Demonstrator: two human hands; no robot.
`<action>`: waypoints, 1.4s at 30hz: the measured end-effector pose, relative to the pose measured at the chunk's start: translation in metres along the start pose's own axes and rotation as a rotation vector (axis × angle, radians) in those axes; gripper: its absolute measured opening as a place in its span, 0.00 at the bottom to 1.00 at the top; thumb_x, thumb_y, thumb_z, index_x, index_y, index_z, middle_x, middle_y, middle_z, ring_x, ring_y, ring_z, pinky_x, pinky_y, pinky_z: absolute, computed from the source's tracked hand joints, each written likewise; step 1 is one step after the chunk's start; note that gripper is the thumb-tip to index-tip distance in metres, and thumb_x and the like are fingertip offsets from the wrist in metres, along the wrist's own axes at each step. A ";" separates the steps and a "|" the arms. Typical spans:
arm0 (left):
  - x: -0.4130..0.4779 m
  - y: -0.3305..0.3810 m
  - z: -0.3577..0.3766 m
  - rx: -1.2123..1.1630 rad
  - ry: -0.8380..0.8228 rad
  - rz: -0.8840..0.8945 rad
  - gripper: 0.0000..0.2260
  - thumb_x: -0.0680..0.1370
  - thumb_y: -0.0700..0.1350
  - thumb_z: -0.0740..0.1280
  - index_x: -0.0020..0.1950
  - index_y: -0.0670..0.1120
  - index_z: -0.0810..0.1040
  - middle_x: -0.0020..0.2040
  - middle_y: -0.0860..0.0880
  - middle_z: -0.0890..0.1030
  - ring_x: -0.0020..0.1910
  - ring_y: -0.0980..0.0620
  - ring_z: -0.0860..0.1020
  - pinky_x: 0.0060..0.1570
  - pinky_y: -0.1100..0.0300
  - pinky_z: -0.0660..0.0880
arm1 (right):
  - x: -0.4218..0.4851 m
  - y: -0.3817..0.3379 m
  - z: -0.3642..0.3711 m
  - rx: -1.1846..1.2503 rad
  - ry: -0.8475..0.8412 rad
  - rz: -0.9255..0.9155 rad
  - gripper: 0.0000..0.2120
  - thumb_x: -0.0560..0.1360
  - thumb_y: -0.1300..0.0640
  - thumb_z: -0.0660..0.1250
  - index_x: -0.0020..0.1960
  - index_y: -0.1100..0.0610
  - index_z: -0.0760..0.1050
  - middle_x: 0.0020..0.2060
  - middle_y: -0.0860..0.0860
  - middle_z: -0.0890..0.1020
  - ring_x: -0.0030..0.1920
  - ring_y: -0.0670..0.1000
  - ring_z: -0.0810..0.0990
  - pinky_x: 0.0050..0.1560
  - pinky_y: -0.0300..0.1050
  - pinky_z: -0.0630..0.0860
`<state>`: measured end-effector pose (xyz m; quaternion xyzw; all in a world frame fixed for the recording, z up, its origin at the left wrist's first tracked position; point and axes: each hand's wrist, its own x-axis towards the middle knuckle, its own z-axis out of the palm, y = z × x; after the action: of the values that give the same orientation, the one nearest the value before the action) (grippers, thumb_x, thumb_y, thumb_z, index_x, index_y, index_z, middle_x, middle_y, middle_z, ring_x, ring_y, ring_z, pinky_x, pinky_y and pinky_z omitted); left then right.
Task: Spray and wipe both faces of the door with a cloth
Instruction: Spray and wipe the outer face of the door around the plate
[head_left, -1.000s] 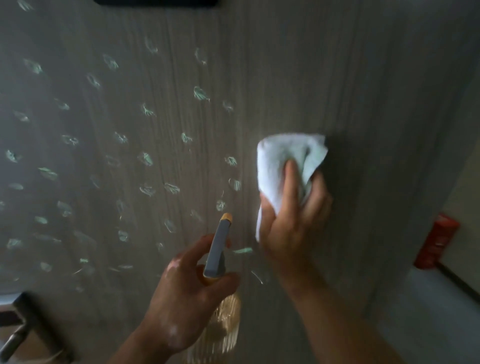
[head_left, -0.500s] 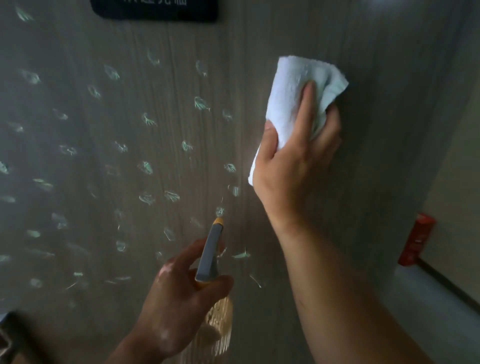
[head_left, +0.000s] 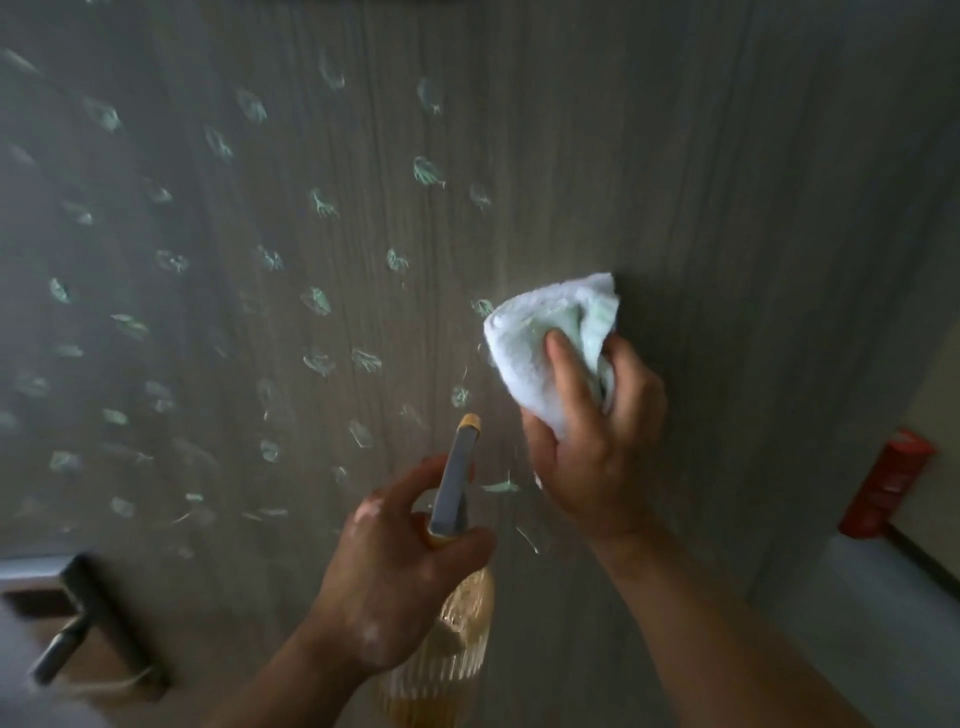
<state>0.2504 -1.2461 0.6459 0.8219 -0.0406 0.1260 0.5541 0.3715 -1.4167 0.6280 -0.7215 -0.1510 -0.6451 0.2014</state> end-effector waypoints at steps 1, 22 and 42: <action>0.000 0.000 0.001 0.003 0.007 -0.004 0.19 0.65 0.49 0.75 0.54 0.59 0.81 0.28 0.52 0.77 0.27 0.55 0.71 0.29 0.61 0.71 | 0.017 0.001 -0.004 -0.002 -0.002 -0.005 0.27 0.76 0.51 0.74 0.73 0.54 0.76 0.67 0.63 0.74 0.60 0.65 0.75 0.62 0.59 0.72; -0.013 -0.015 0.033 0.039 -0.014 -0.096 0.17 0.68 0.47 0.76 0.55 0.59 0.80 0.30 0.53 0.79 0.26 0.56 0.73 0.29 0.61 0.73 | 0.060 0.027 -0.024 -0.027 0.038 0.027 0.24 0.82 0.49 0.68 0.75 0.55 0.73 0.69 0.65 0.74 0.63 0.66 0.76 0.64 0.56 0.71; -0.005 -0.098 -0.010 0.101 -0.229 0.097 0.16 0.68 0.43 0.75 0.52 0.57 0.80 0.28 0.53 0.77 0.25 0.56 0.72 0.28 0.64 0.71 | -0.187 -0.052 0.045 0.002 0.138 0.663 0.32 0.80 0.46 0.65 0.78 0.58 0.61 0.71 0.67 0.66 0.69 0.65 0.69 0.72 0.51 0.66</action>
<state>0.2641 -1.1998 0.5597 0.8548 -0.1369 0.0599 0.4969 0.3630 -1.3412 0.4433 -0.6859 0.1053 -0.5915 0.4106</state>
